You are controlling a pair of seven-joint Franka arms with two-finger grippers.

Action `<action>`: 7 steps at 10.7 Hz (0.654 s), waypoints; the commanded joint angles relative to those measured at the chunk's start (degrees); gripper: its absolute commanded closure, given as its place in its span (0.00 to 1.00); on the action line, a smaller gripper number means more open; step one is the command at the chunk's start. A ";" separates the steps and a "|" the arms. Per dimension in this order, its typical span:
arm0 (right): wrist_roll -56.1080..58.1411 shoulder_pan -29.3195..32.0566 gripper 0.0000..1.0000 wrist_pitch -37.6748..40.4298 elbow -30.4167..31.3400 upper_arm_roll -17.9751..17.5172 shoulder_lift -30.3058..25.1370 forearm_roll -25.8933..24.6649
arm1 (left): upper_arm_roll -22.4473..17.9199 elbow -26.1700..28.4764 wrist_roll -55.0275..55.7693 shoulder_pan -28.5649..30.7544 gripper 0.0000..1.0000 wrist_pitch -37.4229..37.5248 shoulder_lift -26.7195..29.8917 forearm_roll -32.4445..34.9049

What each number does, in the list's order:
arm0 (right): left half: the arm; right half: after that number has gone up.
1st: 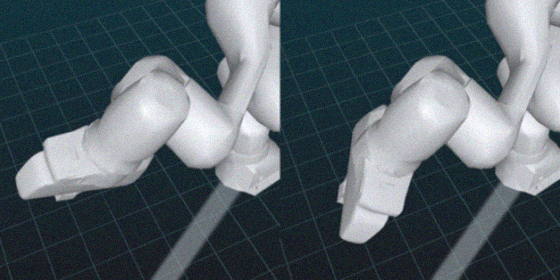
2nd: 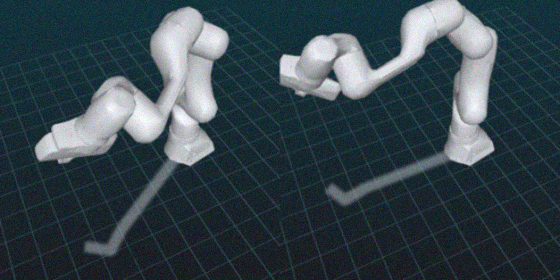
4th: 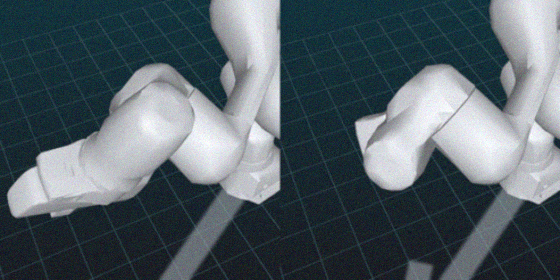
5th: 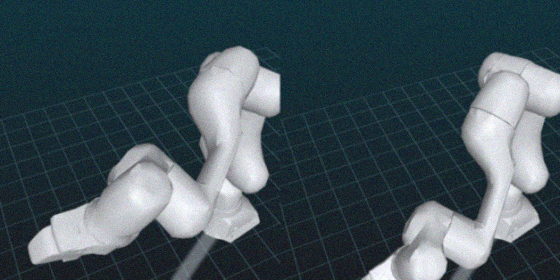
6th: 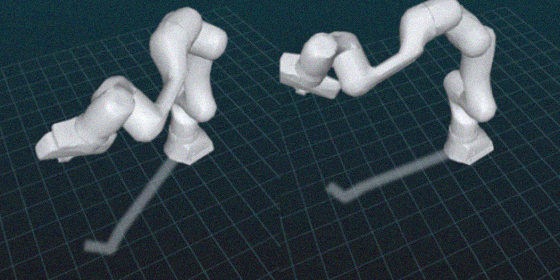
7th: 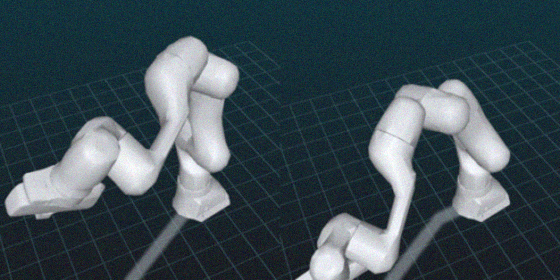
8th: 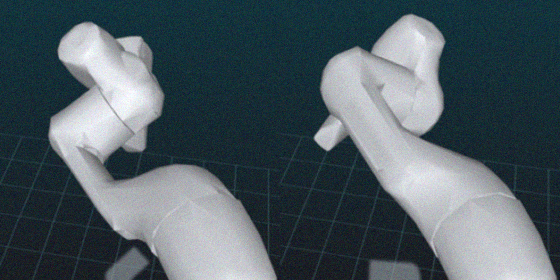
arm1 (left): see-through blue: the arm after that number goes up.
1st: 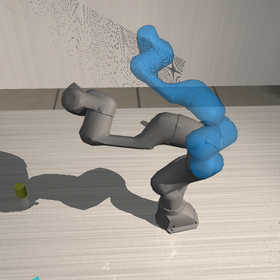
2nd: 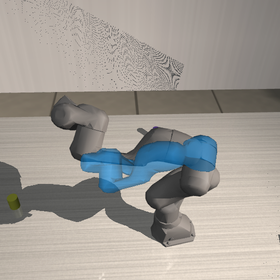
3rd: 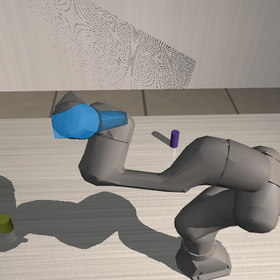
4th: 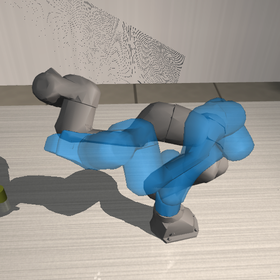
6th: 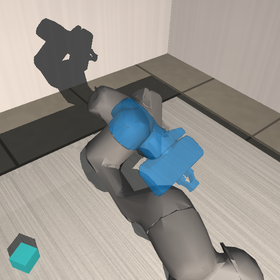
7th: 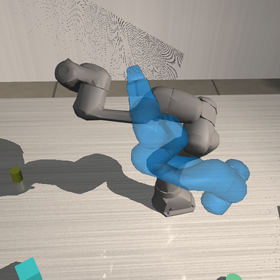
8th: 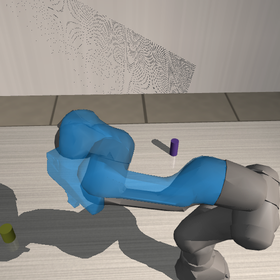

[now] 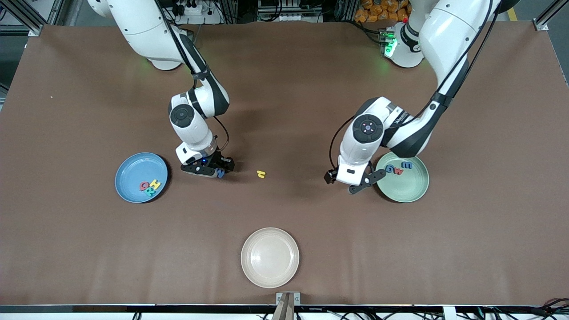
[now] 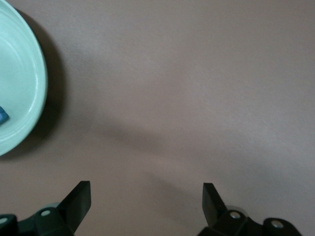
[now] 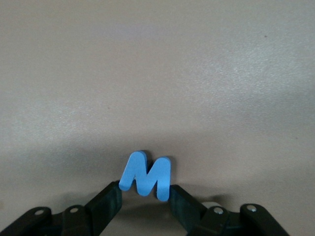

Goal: Sort uppercase to blue plate, lowercase to green plate
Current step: 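Lift the blue M with the right gripper while the left gripper returns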

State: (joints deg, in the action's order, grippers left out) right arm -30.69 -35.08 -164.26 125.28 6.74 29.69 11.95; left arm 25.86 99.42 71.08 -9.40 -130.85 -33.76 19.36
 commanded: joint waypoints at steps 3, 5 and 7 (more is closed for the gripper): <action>-0.78 -1.22 0.57 -0.18 -0.74 0.38 2.04 -1.23 | -0.37 -3.61 3.19 -4.30 0.00 0.77 -2.98 -0.90; -0.77 -1.13 0.57 -0.10 -0.74 0.73 1.87 -1.58 | -0.46 -3.62 3.28 -4.57 0.00 0.77 -2.98 -0.90; -1.91 -0.69 0.47 0.16 -1.70 0.64 1.52 -0.97 | -0.46 -3.70 3.28 -4.57 0.00 0.77 -2.98 -0.99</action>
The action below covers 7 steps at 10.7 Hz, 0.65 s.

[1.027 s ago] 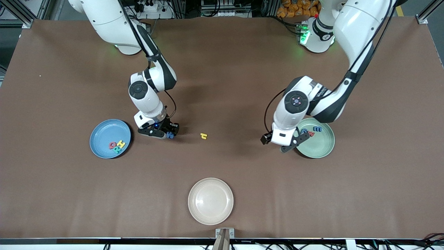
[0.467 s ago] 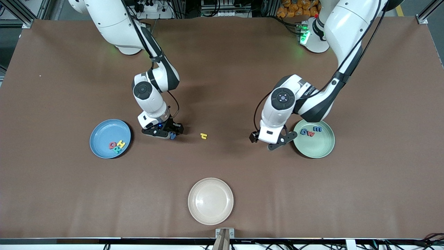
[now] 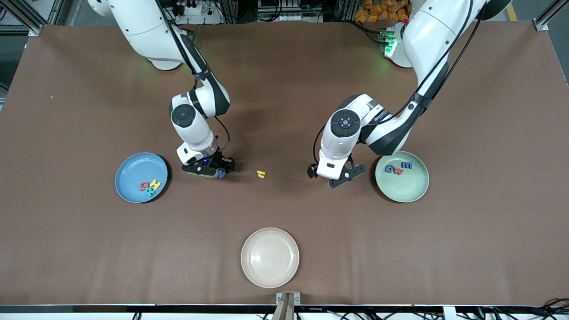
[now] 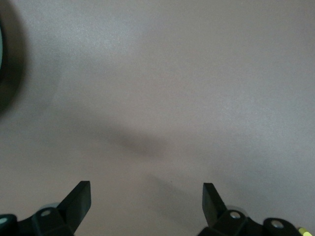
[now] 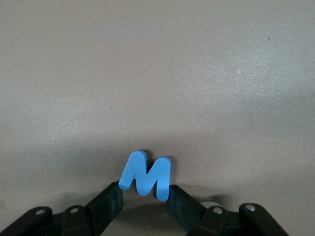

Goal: Sort uppercase to blue plate, lowercase to green plate
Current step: 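Lift the blue M with the right gripper while the left gripper returns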

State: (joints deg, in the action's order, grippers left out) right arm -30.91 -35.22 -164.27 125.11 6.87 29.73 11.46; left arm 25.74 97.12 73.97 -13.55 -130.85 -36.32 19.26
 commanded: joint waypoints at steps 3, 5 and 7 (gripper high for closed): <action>-4.59 -0.21 0.44 0.35 -3.03 0.52 1.65 -0.47 | -0.51 -1.67 0.30 -0.43 0.00 0.77 -0.42 -1.07; -5.73 0.24 0.45 0.35 -3.47 0.61 1.65 -0.47 | -0.52 -3.24 0.39 -0.43 0.00 0.77 -0.94 -1.07; -6.18 0.24 0.47 0.26 -3.38 1.04 1.74 -0.56 | -0.52 -3.43 0.39 -0.43 0.00 0.77 -1.21 -0.98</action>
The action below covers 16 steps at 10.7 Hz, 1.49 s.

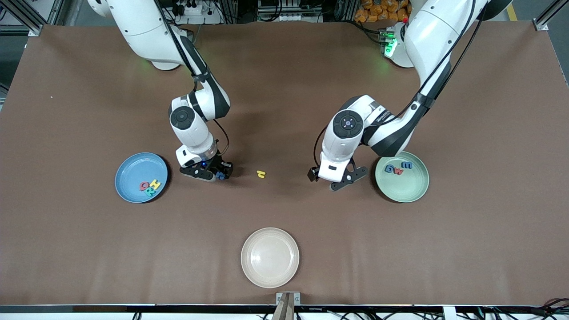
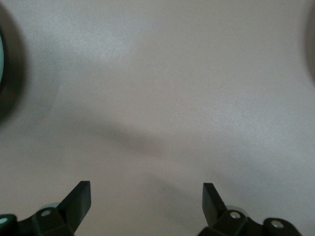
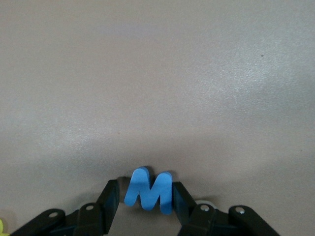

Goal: Sort uppercase to blue plate, lowercase to green plate
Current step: 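Lift the blue M with the right gripper while the left gripper returns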

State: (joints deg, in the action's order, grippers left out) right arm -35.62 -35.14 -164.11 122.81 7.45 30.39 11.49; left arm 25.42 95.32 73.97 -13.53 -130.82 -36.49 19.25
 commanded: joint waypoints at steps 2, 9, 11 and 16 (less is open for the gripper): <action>-1.56 -0.11 0.49 -0.24 -1.00 0.46 1.42 -0.85 | -0.20 -1.63 0.30 -0.44 0.00 0.74 -1.04 -0.97; -1.65 -0.64 0.57 -0.51 -0.64 0.46 2.13 -1.11 | -0.29 -1.63 0.39 -0.44 0.00 0.74 -1.04 -0.97; -1.39 -0.55 0.63 -0.42 -0.64 0.55 2.13 -1.99 | -0.29 -1.72 0.39 -0.44 0.00 0.74 -1.04 -1.06; 0.27 0.24 0.72 1.24 -1.08 0.46 1.95 -4.54 | -0.29 -2.51 0.82 -0.44 0.00 0.74 -1.04 -1.24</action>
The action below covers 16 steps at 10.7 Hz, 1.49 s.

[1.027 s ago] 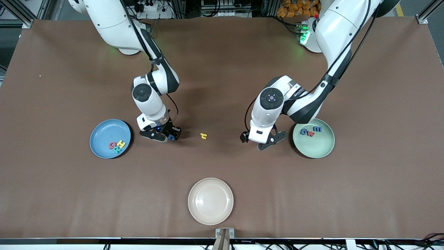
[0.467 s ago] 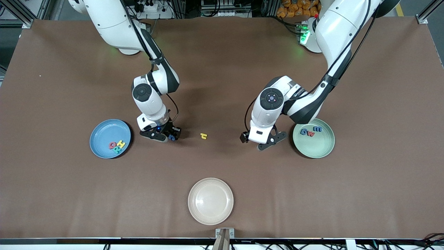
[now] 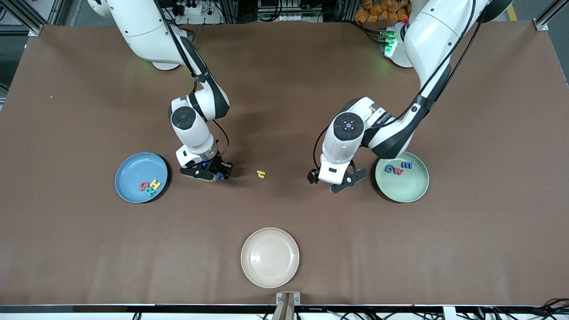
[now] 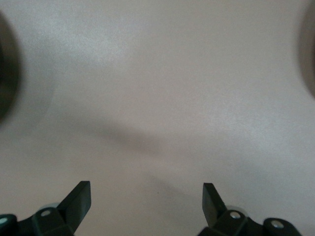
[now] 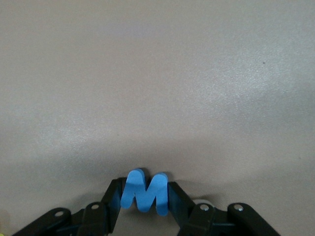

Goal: Sort uppercase to blue plate, lowercase to green plate
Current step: 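Lift the blue M with the right gripper while the left gripper returns, then drop the M into the blue plate while the left gripper nears the yellow letter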

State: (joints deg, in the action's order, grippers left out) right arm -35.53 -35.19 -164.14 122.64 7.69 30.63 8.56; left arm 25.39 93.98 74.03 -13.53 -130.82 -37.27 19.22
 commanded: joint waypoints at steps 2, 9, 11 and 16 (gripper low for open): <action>0.99 0.65 0.73 2.85 -1.43 0.31 1.53 -1.79 | -0.25 -2.82 3.30 -0.53 0.00 0.65 -1.13 -1.20; 3.01 0.91 0.75 14.45 -6.53 0.66 0.74 -1.79 | -0.69 -8.63 21.66 -6.50 0.00 0.74 -5.70 -1.12; 3.27 0.91 0.75 14.81 -6.80 0.75 0.65 -1.88 | -0.96 -10.91 26.32 -8.26 0.00 0.74 -7.45 -1.20; 8.43 0.91 0.76 28.75 -12.67 3.37 -1.09 -3.55 | -0.96 -12.42 36.00 -10.46 0.00 0.74 -8.96 -4.43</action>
State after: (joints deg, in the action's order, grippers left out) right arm -29.85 -34.87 -140.69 112.68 10.13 30.58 6.11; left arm 25.15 83.56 108.27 -22.88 -130.82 -45.45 17.62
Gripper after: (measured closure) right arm 0.577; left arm 0.000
